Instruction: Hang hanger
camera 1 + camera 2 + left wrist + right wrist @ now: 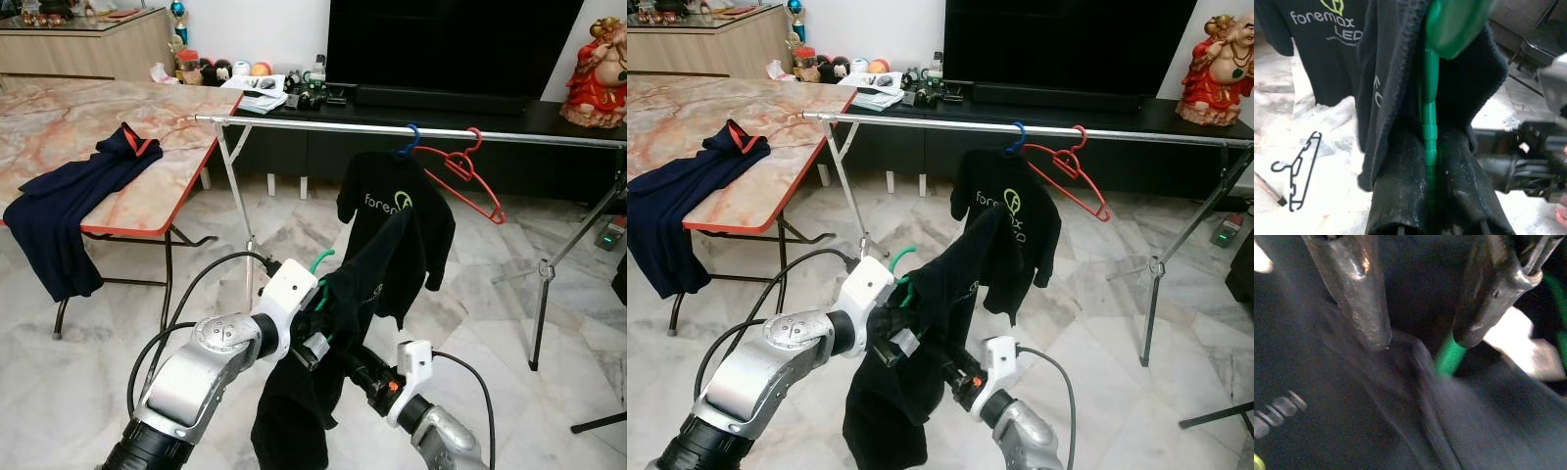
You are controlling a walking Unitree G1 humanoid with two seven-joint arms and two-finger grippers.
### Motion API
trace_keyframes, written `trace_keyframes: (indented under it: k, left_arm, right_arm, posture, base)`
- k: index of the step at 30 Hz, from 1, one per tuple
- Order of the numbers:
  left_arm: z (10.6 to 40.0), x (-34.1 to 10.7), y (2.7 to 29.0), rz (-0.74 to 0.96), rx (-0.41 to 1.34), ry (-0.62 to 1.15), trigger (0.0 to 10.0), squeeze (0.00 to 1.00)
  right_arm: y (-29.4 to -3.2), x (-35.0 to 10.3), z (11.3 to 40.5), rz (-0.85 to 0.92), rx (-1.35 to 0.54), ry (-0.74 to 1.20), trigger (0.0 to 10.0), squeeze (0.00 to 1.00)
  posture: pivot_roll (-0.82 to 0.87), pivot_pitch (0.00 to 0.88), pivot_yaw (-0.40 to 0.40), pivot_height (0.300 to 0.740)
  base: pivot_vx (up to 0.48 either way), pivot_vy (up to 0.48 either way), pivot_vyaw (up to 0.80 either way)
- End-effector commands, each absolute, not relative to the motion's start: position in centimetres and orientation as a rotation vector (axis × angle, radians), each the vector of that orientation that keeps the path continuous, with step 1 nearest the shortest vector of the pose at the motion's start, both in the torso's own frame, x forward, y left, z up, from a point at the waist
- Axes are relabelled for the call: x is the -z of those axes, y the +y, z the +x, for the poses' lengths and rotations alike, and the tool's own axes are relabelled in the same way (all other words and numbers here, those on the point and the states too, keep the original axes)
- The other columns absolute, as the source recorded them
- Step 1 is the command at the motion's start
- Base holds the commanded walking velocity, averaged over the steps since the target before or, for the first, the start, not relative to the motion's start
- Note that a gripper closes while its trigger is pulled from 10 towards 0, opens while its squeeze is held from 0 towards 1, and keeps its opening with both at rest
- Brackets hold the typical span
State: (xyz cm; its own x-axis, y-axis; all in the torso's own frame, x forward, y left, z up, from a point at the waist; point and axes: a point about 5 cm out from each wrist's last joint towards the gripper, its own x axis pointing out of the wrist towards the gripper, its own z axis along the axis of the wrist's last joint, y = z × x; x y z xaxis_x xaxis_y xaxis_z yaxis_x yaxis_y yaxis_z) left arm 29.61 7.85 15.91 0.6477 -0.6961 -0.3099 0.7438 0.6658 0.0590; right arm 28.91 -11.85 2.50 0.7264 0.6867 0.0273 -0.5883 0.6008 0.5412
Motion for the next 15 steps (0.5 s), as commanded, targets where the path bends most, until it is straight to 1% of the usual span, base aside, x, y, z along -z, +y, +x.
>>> trace_keyframes:
  k: [1,3,4,5,6,12,15]
  left_arm:
    - [29.3,-16.6,7.1,0.183,0.857,0.24,10.0,0.0]
    - [29.3,-16.5,7.1,0.182,0.858,0.243,10.0,0.0]
    - [29.3,-16.5,7.0,0.182,0.859,0.244,10.0,0.0]
    - [29.3,-16.5,7.0,0.184,0.857,0.248,10.0,0.0]
    - [29.3,-16.4,7.0,0.184,0.857,0.248,10.0,0.0]
    - [29.4,-16.5,7.0,0.188,0.851,0.251,10.0,0.0]
    - [29.3,-16.5,6.9,0.187,0.854,0.249,10.0,0.0]
  right_arm:
    - [-11.4,-3.7,29.3,0.619,-0.844,0.137,10.0,1.0]
    - [-11.3,-3.9,29.3,0.638,-0.876,0.128,10.0,1.0]
    - [-11.2,-4.0,29.2,0.65,-0.908,0.121,10.0,0.97]
    - [-11.2,-4.0,28.9,0.645,-0.945,0.123,10.0,0.12]
    - [-11.2,-4.0,28.8,0.641,-0.953,0.125,10.0,0.0]
    - [-11.4,-3.4,28.3,0.606,-0.955,0.153,10.0,0.0]
    - [-11.9,-3.4,28.9,0.523,-0.835,0.16,10.0,0.0]
  posture:
    - [0.15,0.014,-0.031,0.74]
    - [0.15,0.014,-0.031,0.74]
    - [0.15,0.014,-0.032,0.74]
    - [0.15,0.013,-0.032,0.74]
    - [0.15,0.013,-0.032,0.74]
    - [0.15,0.014,-0.035,0.74]
    - [0.15,0.013,-0.034,0.74]
  base:
    - [0.0,0.0,0.0]
    - [0.0,0.0,0.0]
    - [0.0,0.0,0.0]
    - [0.0,0.0,0.0]
    - [0.0,0.0,0.0]
    - [0.0,0.0,0.0]
    - [0.0,0.0,0.0]
